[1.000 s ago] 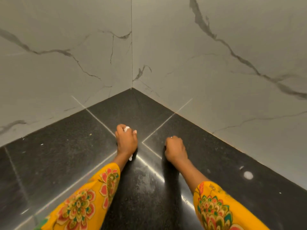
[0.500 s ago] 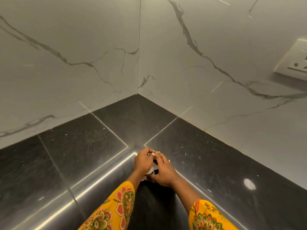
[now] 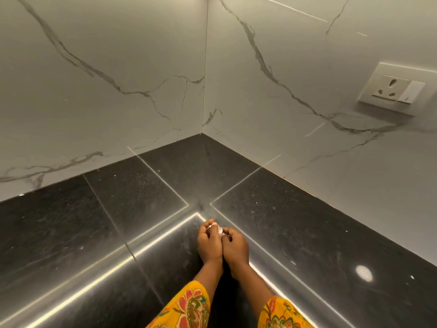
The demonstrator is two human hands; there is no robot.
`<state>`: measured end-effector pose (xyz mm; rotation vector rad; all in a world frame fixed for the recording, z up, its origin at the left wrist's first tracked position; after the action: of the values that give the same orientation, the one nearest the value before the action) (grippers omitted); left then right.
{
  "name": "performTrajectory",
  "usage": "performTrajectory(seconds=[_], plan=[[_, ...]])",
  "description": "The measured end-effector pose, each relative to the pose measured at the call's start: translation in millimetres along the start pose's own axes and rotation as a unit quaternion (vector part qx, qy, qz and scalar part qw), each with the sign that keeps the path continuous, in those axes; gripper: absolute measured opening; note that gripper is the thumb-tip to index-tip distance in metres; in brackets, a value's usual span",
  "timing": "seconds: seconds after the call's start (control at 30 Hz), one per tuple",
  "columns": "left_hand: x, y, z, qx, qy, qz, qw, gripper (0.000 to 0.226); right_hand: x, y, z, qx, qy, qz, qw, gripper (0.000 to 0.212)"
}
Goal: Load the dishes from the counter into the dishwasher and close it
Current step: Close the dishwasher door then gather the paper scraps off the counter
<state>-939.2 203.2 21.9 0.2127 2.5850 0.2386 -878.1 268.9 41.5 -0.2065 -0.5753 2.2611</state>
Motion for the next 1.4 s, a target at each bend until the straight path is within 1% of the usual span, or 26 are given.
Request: performTrajectory(seconds=[0.07, 0.13, 0.2, 0.27, 0.33, 0.4, 0.43, 0.5, 0.57, 0.63, 0.67, 0.73, 0.8, 0.83, 0.93, 1.03, 1.13, 1.2, 1.3, 1.4], plan=[[-14, 0, 6, -0.077, -0.043, 0.007, 0.996, 0.011, -16, 1, -8, 0.105, 0.075, -0.025, 0.991, 0.019], [-32, 2, 12, -0.143, -0.089, 0.026, 0.985, 0.014, -28, -6, -10, 0.182, 0.109, -0.051, 0.976, 0.021], [-49, 6, 18, -0.204, -0.134, 0.075, 0.967, 0.022, -38, -12, -6, 0.273, 0.129, -0.062, 0.951, 0.029], [-64, 7, 23, -0.228, -0.15, 0.129, 0.953, 0.023, -48, -18, -3, 0.343, 0.131, -0.046, 0.929, 0.041], [-79, 3, 28, -0.205, -0.139, 0.146, 0.958, 0.016, -60, -25, -2, 0.365, 0.131, -0.041, 0.921, 0.047], [-97, -4, 35, -0.179, -0.123, 0.141, 0.966, 0.012, -74, -32, -1, 0.384, 0.137, -0.051, 0.912, 0.039], [-104, -8, 38, -0.18, -0.118, 0.131, 0.968, 0.013, -81, -35, 0, 0.394, 0.139, -0.053, 0.907, 0.034], [-119, -19, 41, -0.2, -0.105, 0.097, 0.969, 0.018, -98, -37, 4, 0.418, 0.146, -0.047, 0.895, 0.025], [-129, -33, 43, -0.23, -0.097, 0.075, 0.966, 0.015, -116, -37, 7, 0.447, 0.157, -0.041, 0.88, 0.021], [-135, -48, 44, -0.265, -0.102, 0.067, 0.957, 0.011, -132, -32, 12, 0.488, 0.168, -0.027, 0.856, 0.019], [-139, -56, 45, -0.28, -0.106, 0.066, 0.952, 0.015, -139, -27, 15, 0.509, 0.17, -0.012, 0.844, 0.02], [-146, -69, 46, -0.308, -0.118, 0.072, 0.941, 0.031, -150, -15, 17, 0.543, 0.175, 0.018, 0.821, 0.022], [-152, -85, 46, -0.329, -0.122, 0.061, 0.934, 0.04, -159, -2, 18, 0.553, 0.174, 0.045, 0.813, 0.021], [-154, -93, 46, -0.333, -0.122, 0.052, 0.934, 0.04, -164, 4, 19, 0.549, 0.17, 0.058, 0.816, 0.02], [-159, -118, 46, -0.358, -0.112, 0.044, 0.926, 0.028, -181, 21, 24, 0.533, 0.157, 0.078, 0.828, 0.024], [-163, -144, 46, -0.382, -0.091, 0.05, 0.918, 0.019, -201, 39, 28, 0.531, 0.164, 0.092, 0.826, 0.025], [-168, -169, 53, -0.381, -0.093, 0.048, 0.919, 0.025, -225, 58, 27, 0.531, 0.186, 0.124, 0.817, 0.028], [-169, -185, 62, -0.384, -0.103, 0.046, 0.917, 0.031, -239, 70, 22, 0.515, 0.192, 0.143, 0.823, 0.032], [-172, -210, 82, -0.38, -0.121, 0.022, 0.917, 0.036, -262, 86, 9, 0.495, 0.218, 0.141, 0.829, 0.033], [-178, -238, 100, -0.377, -0.15, 0.011, 0.914, 0.031, -288, 107, -4, 0.501, 0.266, 0.119, 0.815, 0.031]])
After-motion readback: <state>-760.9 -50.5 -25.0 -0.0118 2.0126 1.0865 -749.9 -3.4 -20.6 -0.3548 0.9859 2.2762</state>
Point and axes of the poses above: each hand's wrist, its own x-axis towards the middle knuckle, its own y-axis out of the palm, z = x × y, the point moved 6 cm from there along x, towards the middle knuckle, and after that the axes turned 12 degrees about -y, right-handed, at the moved point
